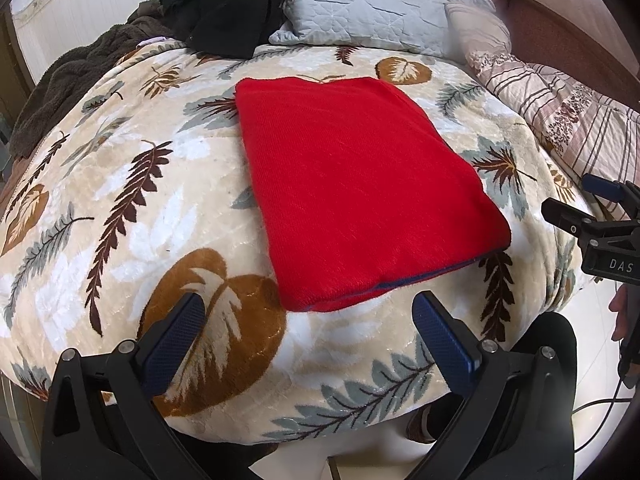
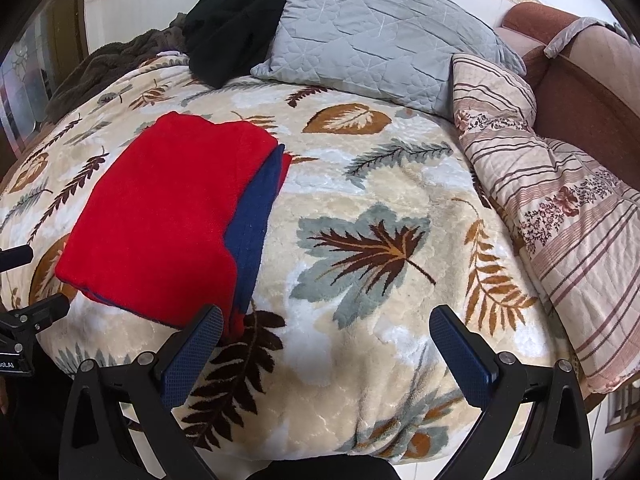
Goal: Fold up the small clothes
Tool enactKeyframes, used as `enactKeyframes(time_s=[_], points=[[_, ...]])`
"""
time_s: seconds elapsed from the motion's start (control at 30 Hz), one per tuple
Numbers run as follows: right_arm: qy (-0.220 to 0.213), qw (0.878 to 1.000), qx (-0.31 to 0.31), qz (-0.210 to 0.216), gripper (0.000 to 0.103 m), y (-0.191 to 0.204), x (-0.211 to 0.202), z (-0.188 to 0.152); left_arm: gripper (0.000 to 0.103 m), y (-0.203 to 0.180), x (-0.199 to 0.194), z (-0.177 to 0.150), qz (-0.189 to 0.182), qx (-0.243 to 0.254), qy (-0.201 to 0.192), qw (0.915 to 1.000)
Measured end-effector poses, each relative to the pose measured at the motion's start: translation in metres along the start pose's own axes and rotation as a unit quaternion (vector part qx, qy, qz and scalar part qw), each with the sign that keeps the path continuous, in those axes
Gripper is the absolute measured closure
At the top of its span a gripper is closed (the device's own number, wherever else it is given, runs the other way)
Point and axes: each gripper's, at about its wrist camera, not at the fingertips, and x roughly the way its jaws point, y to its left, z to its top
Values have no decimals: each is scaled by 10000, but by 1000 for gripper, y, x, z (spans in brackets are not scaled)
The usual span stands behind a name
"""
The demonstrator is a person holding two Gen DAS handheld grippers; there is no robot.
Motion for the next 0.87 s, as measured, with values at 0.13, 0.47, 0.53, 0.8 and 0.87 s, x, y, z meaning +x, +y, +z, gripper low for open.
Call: enactKeyframes(time_s=[0.13,0.47,0.53,0.8,0.87], points=[[-4,10000,-13,25,0,2,1,2,0,2,0,0,-37,-93,7,10000],[76,9999,-46,115,0,8,6,1,0,-8,-5,-4,17,159,-93,9998],[71,9999,-34,113,0,7,5,1,0,-9,-3,-4,-11,149,-61,9999],[65,9999,50,95,0,2,3,-1,0,-16,-17,-5,-113,249,-468,9985],[67,9999,59,90,0,2,3,-1,0,-17,-17,-5,-133,252,-419,9987]])
